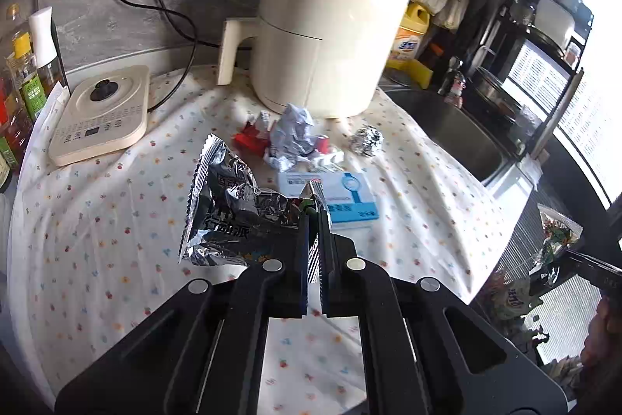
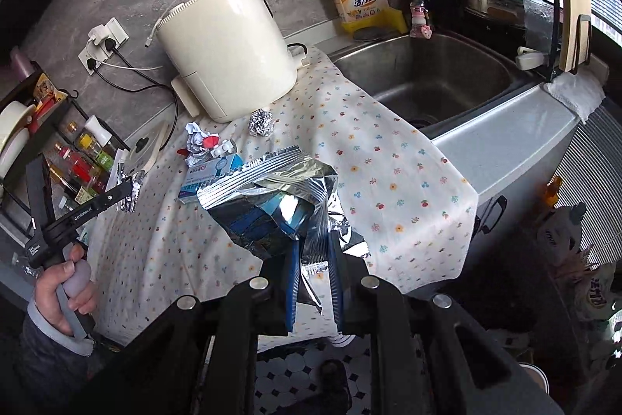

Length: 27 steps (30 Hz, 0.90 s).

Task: Collect trash
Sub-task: 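Grasp the silver foil snack bag with the right gripper and lift it, then carry the foil snack bag with the right gripper over the white bin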

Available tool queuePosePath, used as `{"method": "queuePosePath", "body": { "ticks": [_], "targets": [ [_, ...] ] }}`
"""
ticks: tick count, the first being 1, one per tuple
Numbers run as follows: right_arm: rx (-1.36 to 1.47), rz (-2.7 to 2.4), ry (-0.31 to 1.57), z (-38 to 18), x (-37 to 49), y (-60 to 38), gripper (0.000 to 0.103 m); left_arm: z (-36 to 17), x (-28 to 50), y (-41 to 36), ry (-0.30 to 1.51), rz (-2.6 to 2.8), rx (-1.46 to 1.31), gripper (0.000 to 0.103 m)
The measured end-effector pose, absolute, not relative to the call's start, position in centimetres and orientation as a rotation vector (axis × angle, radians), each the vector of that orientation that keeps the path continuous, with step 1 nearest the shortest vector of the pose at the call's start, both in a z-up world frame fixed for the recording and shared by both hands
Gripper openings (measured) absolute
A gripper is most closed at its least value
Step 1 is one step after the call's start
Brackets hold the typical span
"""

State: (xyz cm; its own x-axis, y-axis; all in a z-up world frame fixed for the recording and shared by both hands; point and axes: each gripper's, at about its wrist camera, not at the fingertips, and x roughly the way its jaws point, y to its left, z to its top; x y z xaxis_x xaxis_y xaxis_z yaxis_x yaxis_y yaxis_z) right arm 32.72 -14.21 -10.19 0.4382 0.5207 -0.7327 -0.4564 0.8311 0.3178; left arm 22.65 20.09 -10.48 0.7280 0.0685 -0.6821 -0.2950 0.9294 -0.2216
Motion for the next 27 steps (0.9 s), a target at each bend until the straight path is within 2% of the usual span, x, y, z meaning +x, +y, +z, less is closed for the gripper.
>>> {"method": "queuePosePath", "body": {
  "ticks": [7, 14, 19, 27],
  "targets": [
    [0.070, 0.540, 0.977, -11.3, 29.3, -23.4, 0.015, -11.2, 20.9, 9.9, 0.749, 0.113, -0.348, 0.005],
    [0.086, 0.429, 1.026, -14.0, 26.7, -32.2, 0.015, -14.1, 20.5, -0.1, 0.790, -0.031, -0.362, 0.005],
    [0.100, 0.359, 1.089, -17.1, 25.3, -37.6, 0.016, -17.0, 20.8, -6.3, 0.840, -0.114, -0.371, 0.005],
    [0.097, 0.273, 1.204, -23.9, 23.2, -43.5, 0.022, -22.1, 20.9, -14.3, 0.950, -0.233, -0.342, 0.005]
  ]
}}
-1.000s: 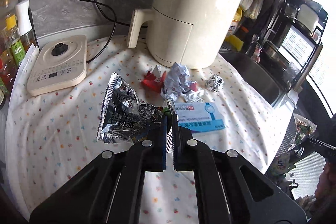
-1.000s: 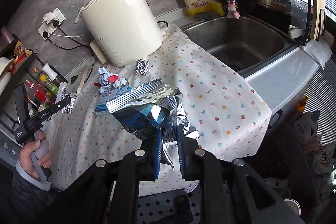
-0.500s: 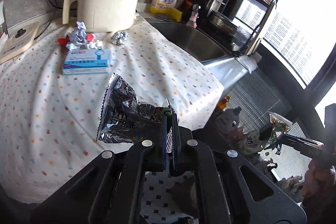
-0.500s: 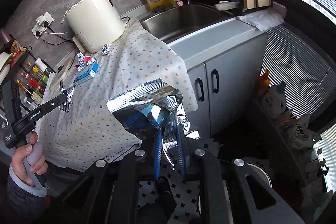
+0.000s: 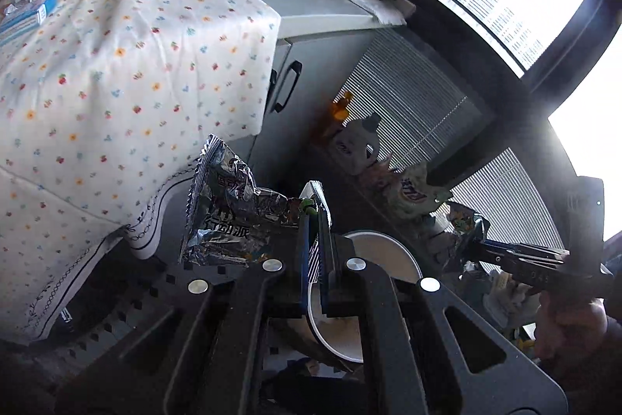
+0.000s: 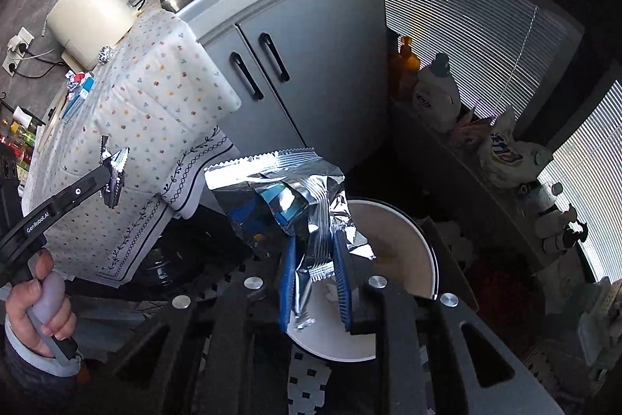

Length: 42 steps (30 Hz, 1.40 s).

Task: Collect trash
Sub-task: 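Carry the foil snack bag with the right gripper over the white bin, then open the right gripper over the bin to drop the snack bag, then move both grippers back up to the counter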

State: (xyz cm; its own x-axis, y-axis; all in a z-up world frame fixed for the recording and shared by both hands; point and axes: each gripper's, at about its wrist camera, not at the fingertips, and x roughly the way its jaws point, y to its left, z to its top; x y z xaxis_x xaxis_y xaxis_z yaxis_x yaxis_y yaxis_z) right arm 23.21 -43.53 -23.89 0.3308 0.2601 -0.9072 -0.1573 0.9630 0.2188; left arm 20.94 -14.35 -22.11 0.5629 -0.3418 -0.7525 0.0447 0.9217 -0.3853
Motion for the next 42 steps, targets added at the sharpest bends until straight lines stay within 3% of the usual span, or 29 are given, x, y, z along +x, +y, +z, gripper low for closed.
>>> {"method": "queuePosePath", "body": {
  "ticks": [4, 9, 14, 21, 23, 28, 34, 42],
  "targets": [
    [0.105, 0.252, 1.273, -27.6, 22.3, -45.2, 0.024, -24.7, 21.2, -17.7, 1.011, -0.286, -0.328, 0.005],
    [0.104, 0.257, 1.328, -30.6, 21.4, -46.6, 0.048, -26.7, 21.4, -21.6, 1.049, -0.326, -0.310, 0.005],
    [0.110, 0.250, 1.309, -30.8, 21.2, -48.5, 0.059, -28.4, 21.4, -24.2, 1.089, -0.347, -0.324, 0.005],
    [0.140, 0.210, 1.264, -29.5, 21.3, -51.8, 0.060, -30.0, 21.6, -27.2, 1.141, -0.413, -0.321, 0.005],
    [0.144, 0.198, 1.246, -28.8, 21.3, -52.6, 0.060, -30.3, 22.0, -28.1, 1.162, -0.437, -0.330, 0.010],
    [0.170, 0.186, 1.206, -27.2, 21.3, -53.8, 0.060, -29.0, 22.0, -28.6, 1.132, -0.451, -0.339, 0.048],
    [0.188, 0.196, 1.151, -24.7, 21.4, -52.8, 0.066, -26.0, 21.7, -26.3, 1.084, -0.425, -0.339, 0.064],
    [0.211, 0.227, 1.078, -20.9, 22.2, -48.3, 0.082, -21.3, 20.9, -19.7, 1.003, -0.324, -0.345, 0.083]
  ]
}}
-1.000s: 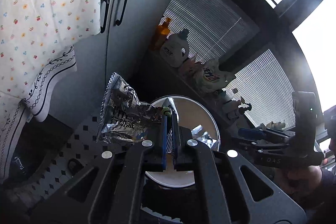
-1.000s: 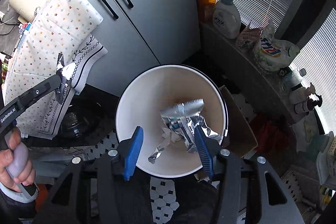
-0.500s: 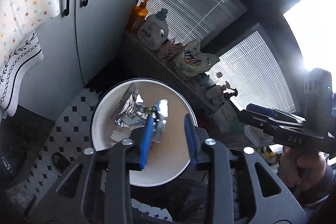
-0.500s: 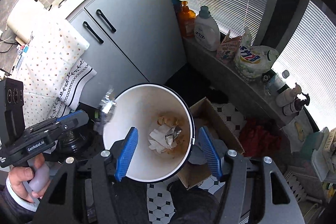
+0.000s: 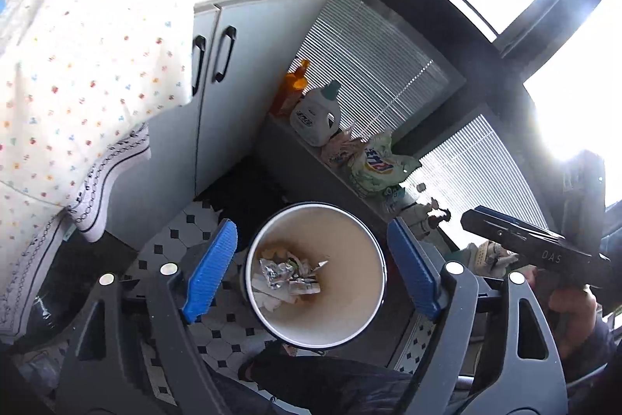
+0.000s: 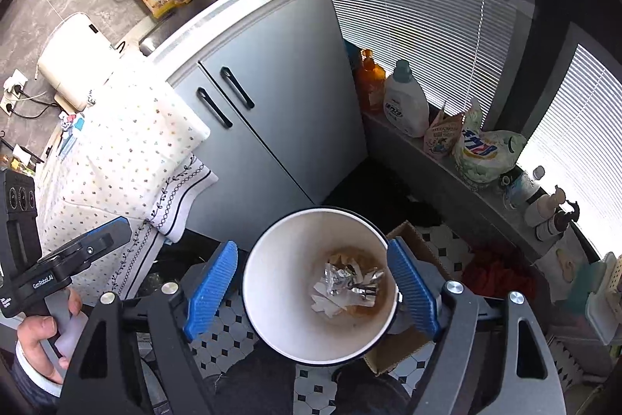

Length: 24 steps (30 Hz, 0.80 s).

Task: Collect trash
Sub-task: 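Move both grippers back up to the counter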

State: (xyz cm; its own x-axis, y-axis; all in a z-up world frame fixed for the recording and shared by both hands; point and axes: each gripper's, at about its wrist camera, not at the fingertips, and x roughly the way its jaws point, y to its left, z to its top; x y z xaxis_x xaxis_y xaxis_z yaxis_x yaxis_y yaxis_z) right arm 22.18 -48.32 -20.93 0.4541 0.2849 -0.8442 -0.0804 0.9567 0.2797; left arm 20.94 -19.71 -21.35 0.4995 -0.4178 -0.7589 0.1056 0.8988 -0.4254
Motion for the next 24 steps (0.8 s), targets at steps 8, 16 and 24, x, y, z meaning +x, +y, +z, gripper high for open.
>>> {"method": "queuePosePath", "body": {
  "ticks": [8, 16, 24],
  "targets": [
    [0.188, 0.269, 0.993, -16.3, 24.3, -41.0, 0.095, -16.5, 20.8, -10.7, 0.882, -0.200, -0.371, 0.096],
    [0.179, 0.328, 0.961, -13.3, 26.6, -33.0, 0.095, -13.4, 21.1, -1.0, 0.797, -0.081, -0.392, 0.096],
    [0.169, 0.373, 0.962, -12.7, 28.8, -25.4, 0.095, -12.3, 22.6, 8.9, 0.756, 0.029, -0.408, 0.097]
  ]
}}
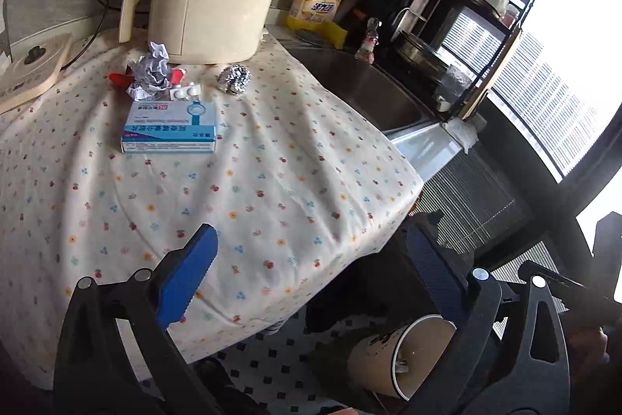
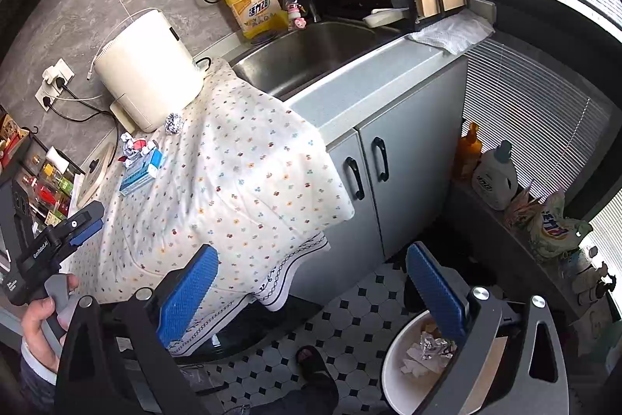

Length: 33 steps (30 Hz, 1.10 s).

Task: Collect trash
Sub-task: 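Move both grippers back up to the counter, then grasp the crumpled white tissue with the left gripper while the right grasps the foil ball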

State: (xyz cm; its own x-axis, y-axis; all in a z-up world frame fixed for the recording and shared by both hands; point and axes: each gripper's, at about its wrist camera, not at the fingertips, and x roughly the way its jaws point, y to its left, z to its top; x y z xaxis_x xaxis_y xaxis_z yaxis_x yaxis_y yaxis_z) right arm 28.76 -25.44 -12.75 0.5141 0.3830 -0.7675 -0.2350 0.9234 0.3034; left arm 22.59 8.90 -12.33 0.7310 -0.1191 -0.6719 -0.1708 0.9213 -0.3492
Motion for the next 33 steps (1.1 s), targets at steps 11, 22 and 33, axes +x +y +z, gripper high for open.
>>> {"method": "queuePosePath", "body": {
  "ticks": [11, 22, 33],
  "targets": [
    [0.124, 0.432, 0.960, -12.2, 32.5, -15.6, 0.095, -11.3, 25.9, 19.7, 0.658, 0.086, -0.459, 0.097],
    [0.128, 0.430, 0.928, -11.1, 36.3, -8.8, 0.095, -12.6, 31.5, 25.5, 0.675, 0.061, -0.466, 0.090],
    [0.118, 0.380, 0.922, -11.3, 38.3, -5.7, 0.095, -15.7, 36.6, 28.5, 0.737, 0.089, -0.441, 0.078]
  ]
}}
